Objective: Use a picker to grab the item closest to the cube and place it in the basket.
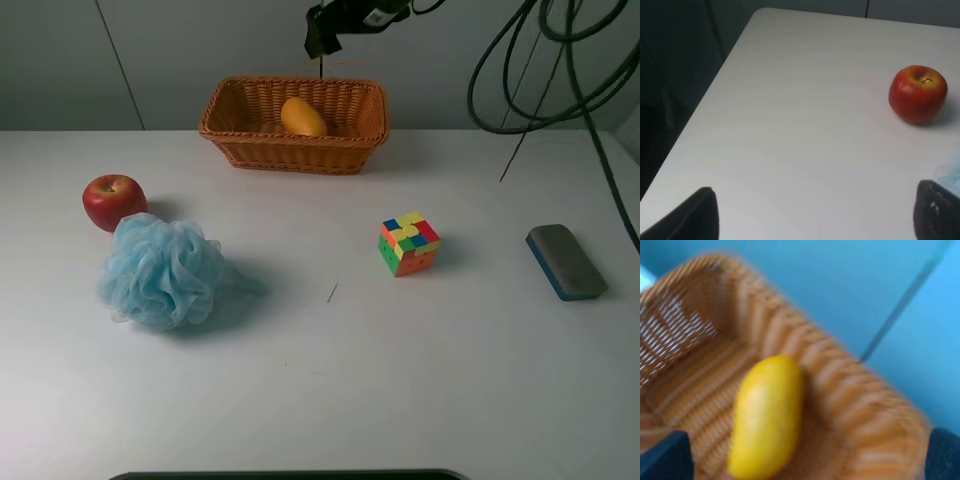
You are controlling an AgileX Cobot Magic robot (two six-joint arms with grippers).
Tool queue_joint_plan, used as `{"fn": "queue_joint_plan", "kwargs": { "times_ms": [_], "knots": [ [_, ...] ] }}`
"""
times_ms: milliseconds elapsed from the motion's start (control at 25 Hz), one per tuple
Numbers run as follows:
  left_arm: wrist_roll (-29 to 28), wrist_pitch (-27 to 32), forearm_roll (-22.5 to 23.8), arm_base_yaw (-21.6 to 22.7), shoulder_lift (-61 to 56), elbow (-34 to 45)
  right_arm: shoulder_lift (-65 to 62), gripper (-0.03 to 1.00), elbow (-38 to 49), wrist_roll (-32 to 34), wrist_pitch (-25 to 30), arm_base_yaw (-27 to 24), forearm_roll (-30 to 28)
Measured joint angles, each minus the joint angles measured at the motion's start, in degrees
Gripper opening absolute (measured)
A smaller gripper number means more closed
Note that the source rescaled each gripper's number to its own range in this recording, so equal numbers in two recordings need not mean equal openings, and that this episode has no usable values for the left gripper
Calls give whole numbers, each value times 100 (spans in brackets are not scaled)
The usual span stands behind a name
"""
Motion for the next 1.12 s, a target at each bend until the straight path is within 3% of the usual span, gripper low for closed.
{"fn": "queue_joint_plan", "kwargs": {
  "times_ms": [200,440,560,720,880,1120],
  "knots": [
    [0,0,0,0,0,0,-1188,100,-39,89,890,-906,-341],
    [0,0,0,0,0,0,-2266,100,-39,105,2469,-2193,-450],
    [0,0,0,0,0,0,-2754,100,34,81,2879,-2643,-466],
    [0,0,0,0,0,0,-3731,100,859,66,2882,-2864,-329],
    [0,0,0,0,0,0,-5047,100,2329,43,2361,-2864,-23],
    [0,0,0,0,0,0,-6820,100,4711,43,1588,-2864,-12]
  ]
}}
